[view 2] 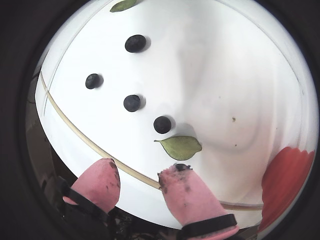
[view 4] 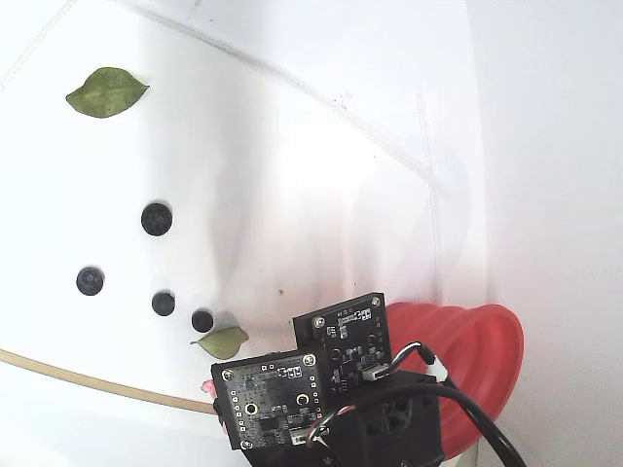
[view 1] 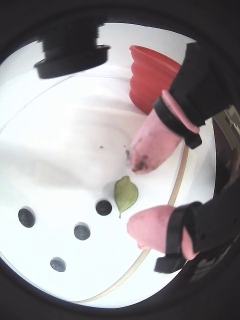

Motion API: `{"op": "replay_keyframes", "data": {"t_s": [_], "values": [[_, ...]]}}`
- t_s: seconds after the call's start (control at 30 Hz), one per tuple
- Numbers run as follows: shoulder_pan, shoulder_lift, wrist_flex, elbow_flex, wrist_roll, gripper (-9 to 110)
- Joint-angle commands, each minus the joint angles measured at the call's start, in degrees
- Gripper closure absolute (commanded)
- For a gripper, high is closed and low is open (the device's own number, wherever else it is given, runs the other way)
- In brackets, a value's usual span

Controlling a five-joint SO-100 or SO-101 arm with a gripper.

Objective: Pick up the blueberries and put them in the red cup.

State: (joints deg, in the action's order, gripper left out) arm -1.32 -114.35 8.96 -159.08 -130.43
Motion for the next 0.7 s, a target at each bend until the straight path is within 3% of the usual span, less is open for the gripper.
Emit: {"op": "replay_keyframes", "data": {"t_s": [0.0,0.67], "values": [[0.44,0.88,2.37,1.67,-0.88,86],[2.81,21.09,20.04,4.48,-5.45,85]]}}
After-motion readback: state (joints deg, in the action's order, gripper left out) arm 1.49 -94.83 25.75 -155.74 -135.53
